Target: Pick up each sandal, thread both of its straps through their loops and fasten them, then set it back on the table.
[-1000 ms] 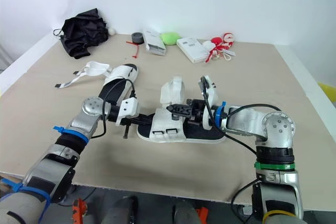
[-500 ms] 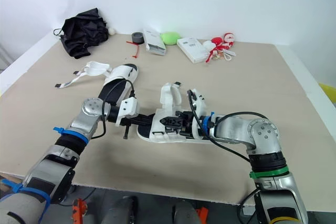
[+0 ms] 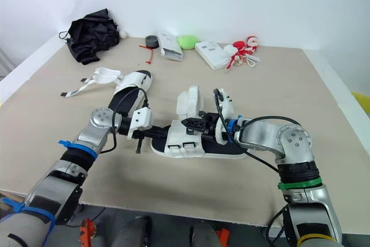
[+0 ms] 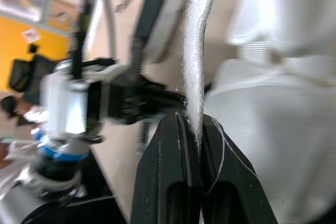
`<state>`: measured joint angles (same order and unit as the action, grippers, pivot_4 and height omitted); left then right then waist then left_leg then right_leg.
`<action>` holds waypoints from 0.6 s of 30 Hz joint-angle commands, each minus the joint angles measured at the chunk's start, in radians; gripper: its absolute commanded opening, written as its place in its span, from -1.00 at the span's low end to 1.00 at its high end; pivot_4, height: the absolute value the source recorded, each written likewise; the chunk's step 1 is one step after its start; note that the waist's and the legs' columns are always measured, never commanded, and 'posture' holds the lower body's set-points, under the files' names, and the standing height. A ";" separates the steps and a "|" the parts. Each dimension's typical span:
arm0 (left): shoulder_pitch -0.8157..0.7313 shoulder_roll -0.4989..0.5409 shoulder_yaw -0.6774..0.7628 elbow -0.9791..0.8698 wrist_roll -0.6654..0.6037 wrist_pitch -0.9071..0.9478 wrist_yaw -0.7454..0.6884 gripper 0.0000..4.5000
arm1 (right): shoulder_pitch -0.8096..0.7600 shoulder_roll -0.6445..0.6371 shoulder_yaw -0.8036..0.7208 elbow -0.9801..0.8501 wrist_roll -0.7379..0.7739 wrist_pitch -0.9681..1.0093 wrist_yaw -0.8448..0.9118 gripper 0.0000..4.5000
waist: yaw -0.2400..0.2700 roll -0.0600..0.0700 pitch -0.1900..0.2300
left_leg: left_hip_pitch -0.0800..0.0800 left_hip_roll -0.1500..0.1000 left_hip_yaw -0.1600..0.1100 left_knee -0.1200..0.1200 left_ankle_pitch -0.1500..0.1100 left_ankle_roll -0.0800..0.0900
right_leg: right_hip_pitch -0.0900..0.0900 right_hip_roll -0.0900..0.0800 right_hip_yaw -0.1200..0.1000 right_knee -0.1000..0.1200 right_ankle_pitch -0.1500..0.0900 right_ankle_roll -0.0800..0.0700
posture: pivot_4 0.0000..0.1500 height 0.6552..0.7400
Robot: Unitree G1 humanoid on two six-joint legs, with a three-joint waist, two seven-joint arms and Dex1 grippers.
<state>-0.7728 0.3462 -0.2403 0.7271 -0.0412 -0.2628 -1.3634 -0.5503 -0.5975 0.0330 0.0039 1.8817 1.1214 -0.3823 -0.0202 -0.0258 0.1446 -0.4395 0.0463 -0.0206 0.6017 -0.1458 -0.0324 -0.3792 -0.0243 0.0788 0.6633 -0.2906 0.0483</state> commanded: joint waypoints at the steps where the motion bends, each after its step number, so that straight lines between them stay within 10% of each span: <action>1: 0.063 0.003 -0.084 0.061 0.075 0.034 -0.027 -1.00 | 0.038 0.011 0.007 -0.073 0.006 -0.004 0.006 -0.95 | 0.000 0.000 0.000 | 0.000 0.000 0.000 0.000 0.000 0.000 | 0.000 0.000 0.000 0.000 0.000 0.000 | 1.00 0.82; 18: 0.065 0.004 -0.083 0.063 0.074 0.041 -0.026 -1.00 | 0.098 0.017 0.010 -0.162 0.091 -0.001 0.051 -0.95 | 0.000 0.000 0.000 | 0.000 0.000 -0.001 0.000 0.000 0.001 | 0.000 0.000 -0.001 0.000 0.000 -0.001 | 1.00 0.82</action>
<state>-0.7720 0.3467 -0.2403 0.7270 -0.0418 -0.2617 -1.3634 -0.4554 -0.5759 0.0409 -0.1187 1.9495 1.1179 -0.3471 -0.0204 -0.0258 0.1446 -0.4394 0.0466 -0.0214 0.6018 -0.1461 -0.0318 -0.3787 -0.0242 0.0779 0.6633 -0.2911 0.0475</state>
